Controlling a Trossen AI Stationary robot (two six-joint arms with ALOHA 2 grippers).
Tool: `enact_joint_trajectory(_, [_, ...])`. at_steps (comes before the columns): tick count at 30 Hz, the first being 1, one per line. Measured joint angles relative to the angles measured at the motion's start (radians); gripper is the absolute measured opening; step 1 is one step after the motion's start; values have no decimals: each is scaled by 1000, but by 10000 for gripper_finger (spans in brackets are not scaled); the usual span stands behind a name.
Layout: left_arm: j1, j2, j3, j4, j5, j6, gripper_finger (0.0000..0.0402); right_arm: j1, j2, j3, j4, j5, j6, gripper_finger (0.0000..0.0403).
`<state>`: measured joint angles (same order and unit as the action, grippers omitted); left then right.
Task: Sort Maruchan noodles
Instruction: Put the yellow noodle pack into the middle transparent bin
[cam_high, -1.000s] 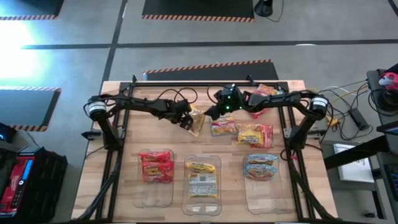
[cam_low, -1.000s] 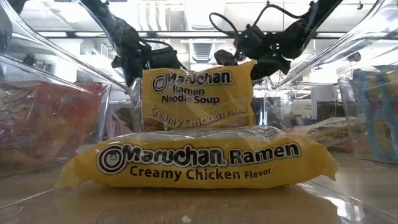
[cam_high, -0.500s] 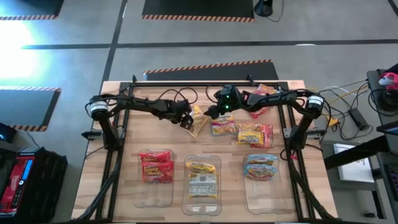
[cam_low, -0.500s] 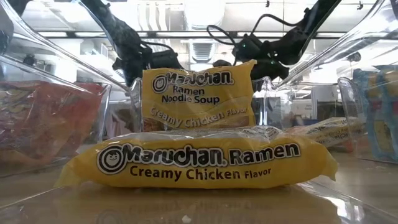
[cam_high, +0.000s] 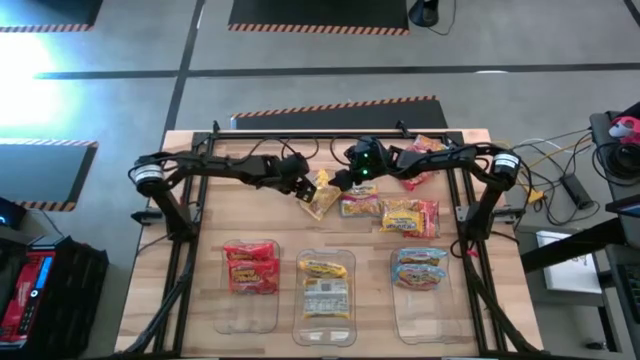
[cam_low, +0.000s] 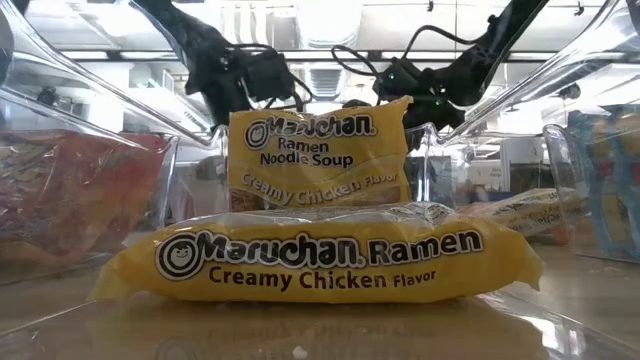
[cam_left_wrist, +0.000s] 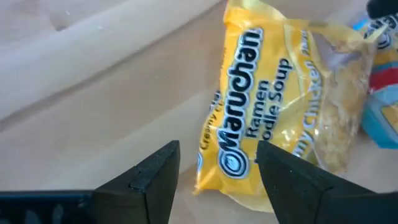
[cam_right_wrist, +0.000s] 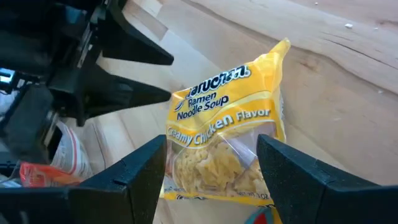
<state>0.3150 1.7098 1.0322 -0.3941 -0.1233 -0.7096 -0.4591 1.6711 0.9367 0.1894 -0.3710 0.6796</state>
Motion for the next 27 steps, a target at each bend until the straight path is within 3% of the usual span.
enact_joint_trajectory(20, [-47,107,40,-45,10,-34,189,-14,0,-1,-28,-1,-61,235])
enact_joint_trajectory(27, [-47,131,41,-41,11,-34,189,-43,33,0,-21,-98,-43,235])
